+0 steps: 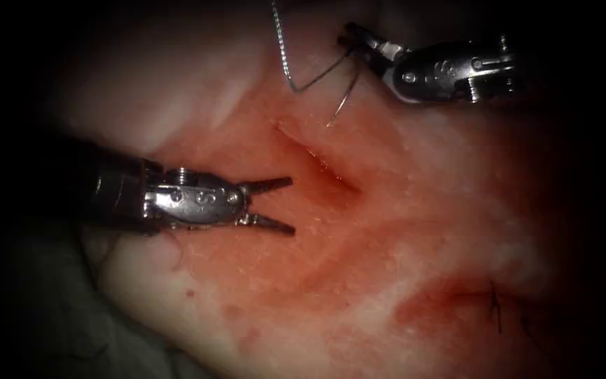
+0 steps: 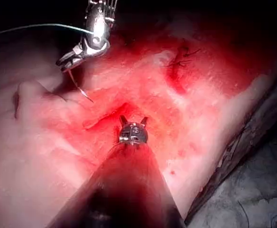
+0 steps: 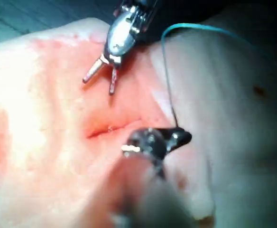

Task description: Wound Closure

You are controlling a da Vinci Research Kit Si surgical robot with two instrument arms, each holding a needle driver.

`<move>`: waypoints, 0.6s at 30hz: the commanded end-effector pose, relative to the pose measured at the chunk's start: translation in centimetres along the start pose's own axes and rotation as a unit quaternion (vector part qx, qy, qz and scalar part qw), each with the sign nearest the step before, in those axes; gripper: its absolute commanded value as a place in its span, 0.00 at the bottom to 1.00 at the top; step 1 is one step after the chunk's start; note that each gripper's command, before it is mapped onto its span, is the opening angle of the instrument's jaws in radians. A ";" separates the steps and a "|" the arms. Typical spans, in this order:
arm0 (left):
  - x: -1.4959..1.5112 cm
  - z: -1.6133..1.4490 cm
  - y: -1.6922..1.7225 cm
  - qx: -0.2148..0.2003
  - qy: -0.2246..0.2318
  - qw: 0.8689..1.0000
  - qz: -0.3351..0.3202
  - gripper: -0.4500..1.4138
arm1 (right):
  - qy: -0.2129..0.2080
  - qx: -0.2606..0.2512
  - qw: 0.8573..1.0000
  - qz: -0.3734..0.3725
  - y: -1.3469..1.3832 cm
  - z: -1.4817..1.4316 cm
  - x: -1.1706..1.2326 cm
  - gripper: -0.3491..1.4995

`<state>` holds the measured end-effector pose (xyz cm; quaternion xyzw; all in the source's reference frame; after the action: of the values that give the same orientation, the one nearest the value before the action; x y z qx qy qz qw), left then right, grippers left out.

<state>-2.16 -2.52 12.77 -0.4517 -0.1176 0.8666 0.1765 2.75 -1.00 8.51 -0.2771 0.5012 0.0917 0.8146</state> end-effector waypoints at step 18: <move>-0.29 0.21 -0.05 -0.006 -0.013 1.000 -0.013 0.55 | 0.002 -0.006 0.999 -0.037 -0.17 0.12 -0.03 0.00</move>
<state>-2.11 -2.55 13.08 -0.4403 -0.1308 0.8689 0.1844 2.83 -1.05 8.59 -0.2995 0.4918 0.0653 0.8150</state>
